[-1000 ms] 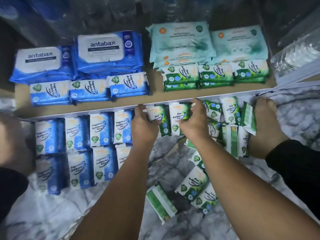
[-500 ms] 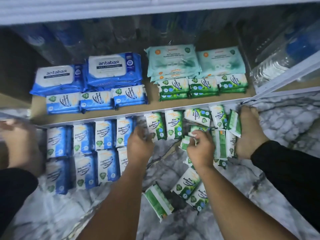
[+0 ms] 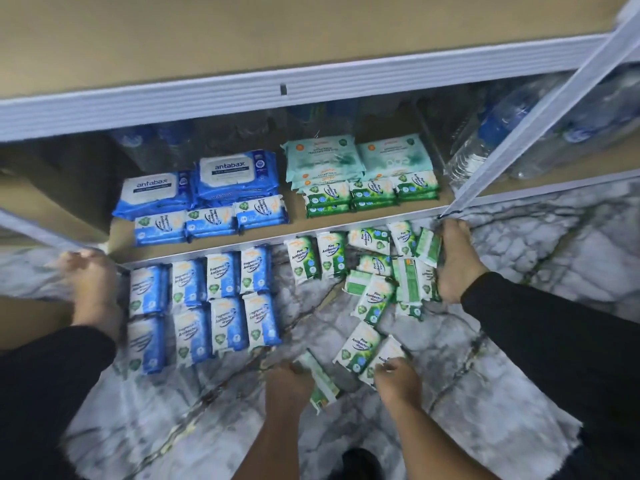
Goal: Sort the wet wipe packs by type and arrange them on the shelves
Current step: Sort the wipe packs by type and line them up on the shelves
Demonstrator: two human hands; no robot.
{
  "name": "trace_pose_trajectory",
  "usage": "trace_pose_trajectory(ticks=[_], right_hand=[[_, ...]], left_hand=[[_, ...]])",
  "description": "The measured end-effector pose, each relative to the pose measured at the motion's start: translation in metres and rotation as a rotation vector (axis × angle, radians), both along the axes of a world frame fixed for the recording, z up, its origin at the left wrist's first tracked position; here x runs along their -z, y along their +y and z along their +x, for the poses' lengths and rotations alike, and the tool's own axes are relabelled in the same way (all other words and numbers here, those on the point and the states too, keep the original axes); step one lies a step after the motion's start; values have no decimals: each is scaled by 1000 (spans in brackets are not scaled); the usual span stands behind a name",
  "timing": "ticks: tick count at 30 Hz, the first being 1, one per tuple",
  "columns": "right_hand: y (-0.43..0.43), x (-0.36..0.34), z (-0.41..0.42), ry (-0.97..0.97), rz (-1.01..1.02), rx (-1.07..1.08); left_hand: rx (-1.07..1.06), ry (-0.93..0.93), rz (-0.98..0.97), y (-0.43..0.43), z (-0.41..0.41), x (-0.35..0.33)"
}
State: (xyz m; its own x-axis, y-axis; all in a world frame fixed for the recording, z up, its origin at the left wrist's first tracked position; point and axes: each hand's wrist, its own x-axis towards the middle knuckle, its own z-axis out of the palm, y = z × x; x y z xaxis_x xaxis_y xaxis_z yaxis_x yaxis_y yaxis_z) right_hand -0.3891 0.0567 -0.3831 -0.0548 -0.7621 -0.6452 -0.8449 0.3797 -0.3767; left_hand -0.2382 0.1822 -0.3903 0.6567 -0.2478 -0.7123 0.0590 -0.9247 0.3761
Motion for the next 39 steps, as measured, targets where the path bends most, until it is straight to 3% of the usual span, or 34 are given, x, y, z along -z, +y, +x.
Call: trace_pose_trajectory(ticks=[9, 16, 24, 28, 36, 39], right_hand=[[9, -1, -9, 14, 60, 133], [-6, 11, -4, 132, 88, 212], [-14, 21, 13, 191, 48, 228], [-14, 24, 12, 154, 53, 220], [-20, 3, -9, 14, -97, 187], [-25, -19, -6, -127, -107, 251]], left_hand=[[-47, 3, 144, 3, -11, -8], [-106, 123, 158, -21, -17, 20], [-77, -46, 173, -34, -33, 41], [-101, -15, 167, -31, -32, 44], [-121, 293, -102, -13, 0, 18], [-271, 412, -278, -16, 18, -12]])
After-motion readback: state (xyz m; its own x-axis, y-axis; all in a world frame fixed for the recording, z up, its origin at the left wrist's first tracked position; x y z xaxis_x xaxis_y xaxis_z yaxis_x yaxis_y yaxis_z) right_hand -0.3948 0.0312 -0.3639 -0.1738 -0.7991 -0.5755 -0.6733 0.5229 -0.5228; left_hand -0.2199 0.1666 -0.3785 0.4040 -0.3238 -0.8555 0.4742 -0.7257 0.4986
